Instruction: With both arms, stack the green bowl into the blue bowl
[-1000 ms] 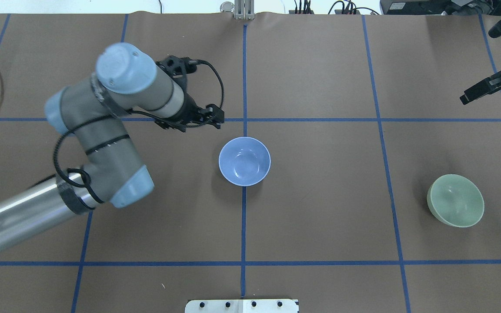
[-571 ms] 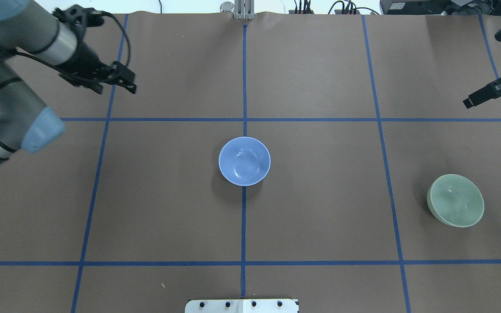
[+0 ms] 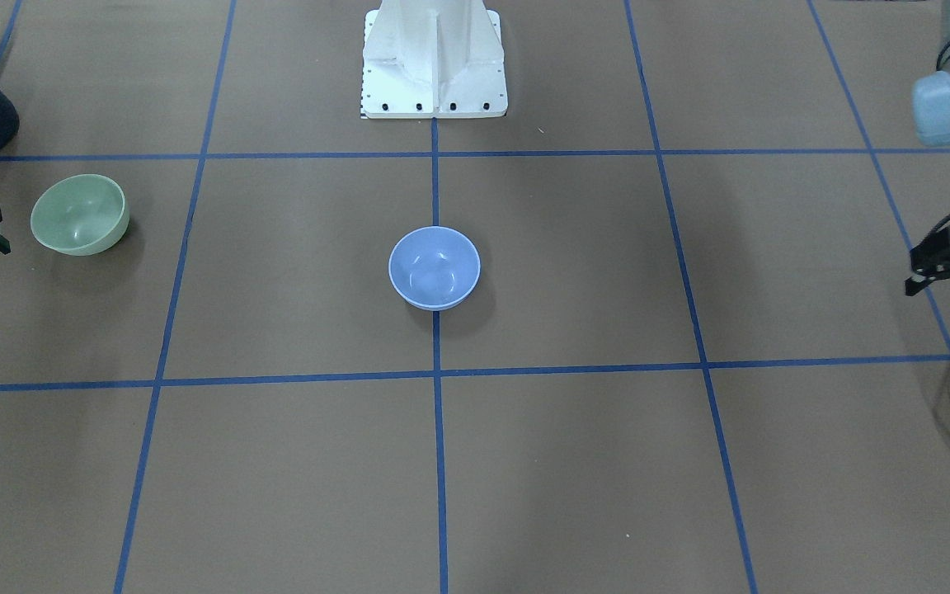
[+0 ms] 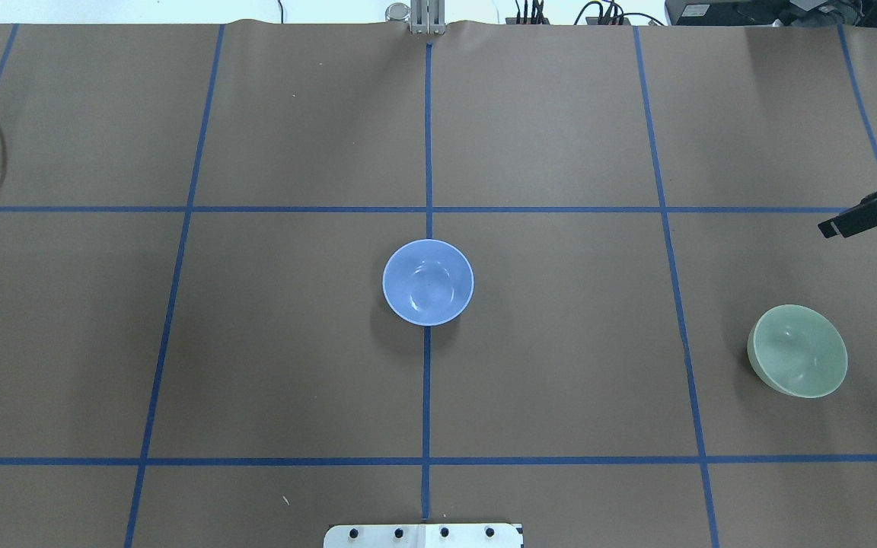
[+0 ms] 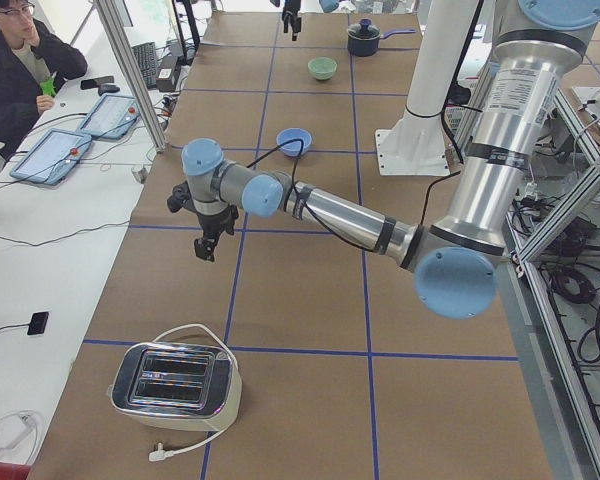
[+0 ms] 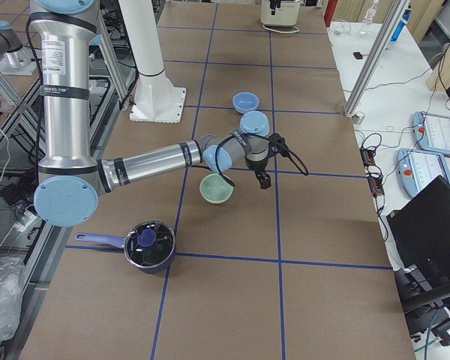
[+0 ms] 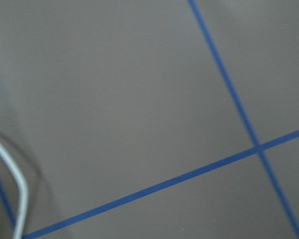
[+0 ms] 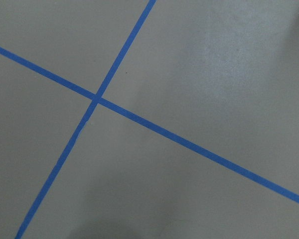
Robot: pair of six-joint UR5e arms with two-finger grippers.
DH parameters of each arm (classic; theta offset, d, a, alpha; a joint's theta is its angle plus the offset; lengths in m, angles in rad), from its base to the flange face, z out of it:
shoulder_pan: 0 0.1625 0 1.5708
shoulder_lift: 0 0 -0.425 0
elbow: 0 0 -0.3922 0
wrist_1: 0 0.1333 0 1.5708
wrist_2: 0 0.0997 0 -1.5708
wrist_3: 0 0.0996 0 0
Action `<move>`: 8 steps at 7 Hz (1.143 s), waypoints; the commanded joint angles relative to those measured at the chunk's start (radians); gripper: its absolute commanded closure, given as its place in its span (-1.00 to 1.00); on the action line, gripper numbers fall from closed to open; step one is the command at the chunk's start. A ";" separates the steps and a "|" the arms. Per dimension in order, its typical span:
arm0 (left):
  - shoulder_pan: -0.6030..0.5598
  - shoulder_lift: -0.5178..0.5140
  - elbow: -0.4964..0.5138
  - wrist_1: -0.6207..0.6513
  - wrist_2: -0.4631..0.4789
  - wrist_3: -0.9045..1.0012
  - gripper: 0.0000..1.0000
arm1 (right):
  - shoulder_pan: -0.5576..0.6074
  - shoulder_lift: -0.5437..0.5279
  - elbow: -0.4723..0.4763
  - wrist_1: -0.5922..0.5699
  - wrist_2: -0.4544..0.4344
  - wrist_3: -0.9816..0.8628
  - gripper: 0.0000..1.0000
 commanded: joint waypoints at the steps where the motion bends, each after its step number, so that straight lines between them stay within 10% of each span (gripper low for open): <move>1: -0.177 0.156 0.064 0.022 0.003 0.331 -0.97 | -0.057 -0.079 0.001 0.078 -0.008 0.001 -1.00; 4: -0.205 0.175 0.080 0.024 0.006 0.372 -0.97 | -0.144 -0.156 -0.002 0.103 -0.084 0.001 -0.89; 8: -0.207 0.198 0.077 0.022 0.003 0.364 -0.97 | -0.259 -0.186 -0.084 0.321 -0.138 0.217 -0.23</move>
